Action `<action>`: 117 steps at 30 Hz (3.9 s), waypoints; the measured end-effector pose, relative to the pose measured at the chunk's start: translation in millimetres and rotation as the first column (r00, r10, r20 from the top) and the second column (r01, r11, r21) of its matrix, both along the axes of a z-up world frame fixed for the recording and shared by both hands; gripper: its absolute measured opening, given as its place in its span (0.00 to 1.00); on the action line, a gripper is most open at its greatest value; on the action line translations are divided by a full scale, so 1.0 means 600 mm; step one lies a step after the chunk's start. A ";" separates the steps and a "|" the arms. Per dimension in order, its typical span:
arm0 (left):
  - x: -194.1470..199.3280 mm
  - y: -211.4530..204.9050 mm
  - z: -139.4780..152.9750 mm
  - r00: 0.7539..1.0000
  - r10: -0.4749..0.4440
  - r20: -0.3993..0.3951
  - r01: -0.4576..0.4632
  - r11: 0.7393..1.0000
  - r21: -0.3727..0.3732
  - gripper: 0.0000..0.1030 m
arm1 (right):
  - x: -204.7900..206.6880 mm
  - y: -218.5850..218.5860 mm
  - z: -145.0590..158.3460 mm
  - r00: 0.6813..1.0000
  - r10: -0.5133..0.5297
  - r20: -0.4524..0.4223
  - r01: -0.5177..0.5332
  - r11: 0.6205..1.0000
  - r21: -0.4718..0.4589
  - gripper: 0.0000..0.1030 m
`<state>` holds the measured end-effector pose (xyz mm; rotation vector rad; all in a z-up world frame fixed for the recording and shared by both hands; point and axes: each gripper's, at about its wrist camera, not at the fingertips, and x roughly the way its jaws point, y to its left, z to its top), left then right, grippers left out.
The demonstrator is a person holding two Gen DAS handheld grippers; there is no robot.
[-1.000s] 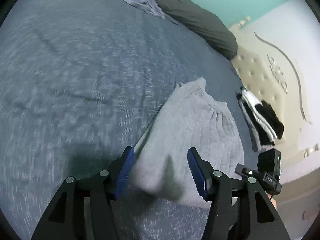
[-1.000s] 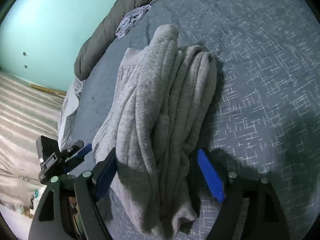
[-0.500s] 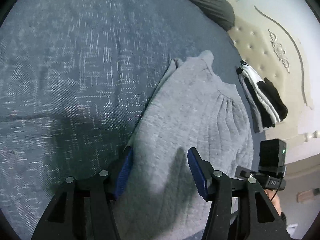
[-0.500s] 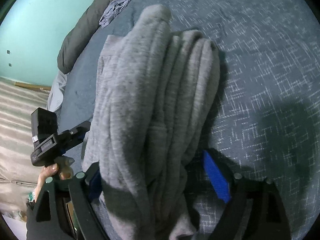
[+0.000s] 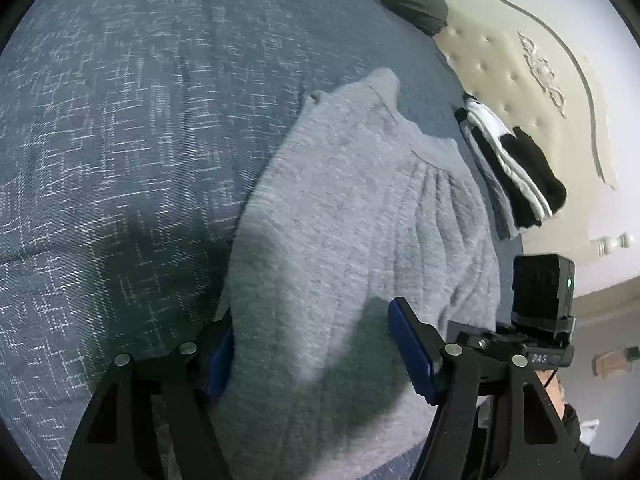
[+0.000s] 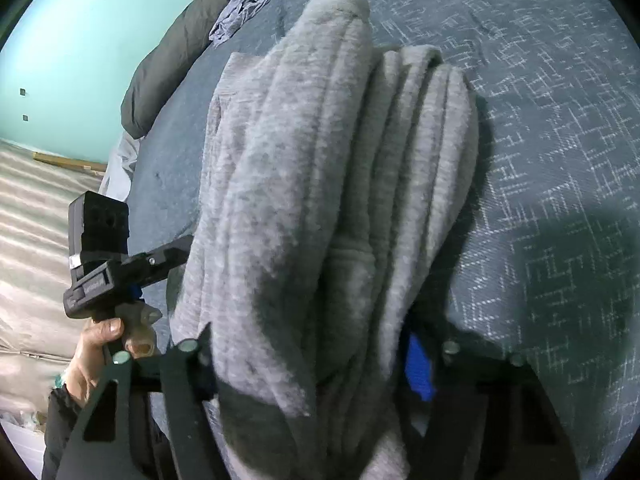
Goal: Fold clothes
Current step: 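Lift the folded grey sweatshirt with both grippers and hold it up, then carry the sweatshirt with both grippers toward the stack of folded clothes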
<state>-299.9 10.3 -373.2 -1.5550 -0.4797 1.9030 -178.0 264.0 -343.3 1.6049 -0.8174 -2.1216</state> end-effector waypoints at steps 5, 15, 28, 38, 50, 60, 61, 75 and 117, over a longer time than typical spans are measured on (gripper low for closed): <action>0.006 0.005 0.010 1.000 -0.023 -0.019 0.023 1.000 0.002 0.59 | -0.001 -0.004 0.007 0.999 0.034 -0.033 -0.033 0.999 0.014 0.53; 0.020 0.007 0.037 0.998 -0.026 -0.054 0.026 1.000 0.011 0.20 | -0.009 -0.014 0.033 0.988 0.128 -0.086 -0.126 0.992 0.026 0.43; 0.084 0.025 0.083 0.997 -0.006 -0.071 0.011 0.997 0.079 0.20 | -0.034 0.005 0.112 0.959 0.267 -0.095 -0.262 0.963 0.056 0.37; 0.089 0.050 0.015 1.000 0.024 0.013 -0.024 0.997 0.074 0.34 | -0.028 0.060 0.056 0.971 0.238 -0.019 -0.236 0.969 0.068 0.44; 0.060 0.063 -0.034 0.998 0.016 0.056 -0.024 0.990 0.142 0.51 | -0.035 0.066 0.005 0.978 0.207 -0.006 -0.207 0.978 0.008 0.60; 0.059 0.088 -0.021 1.000 -0.002 0.015 0.001 0.995 0.098 0.20 | -0.035 0.068 0.002 0.975 0.221 -0.028 -0.220 0.975 0.033 0.44; 0.060 0.089 -0.019 1.000 -0.001 0.010 0.000 0.995 0.098 0.19 | -0.033 0.074 0.002 0.974 0.222 -0.033 -0.221 0.975 0.032 0.42; 0.058 0.121 0.098 0.996 -0.008 -0.091 0.017 0.994 0.106 0.16 | -0.041 0.056 0.093 0.961 0.235 -0.145 -0.236 0.972 0.011 0.34; -0.135 0.826 0.514 0.916 -0.138 -0.378 0.239 0.942 0.235 0.16 | -0.141 0.776 0.580 0.889 0.140 -0.436 -0.056 0.978 0.200 0.34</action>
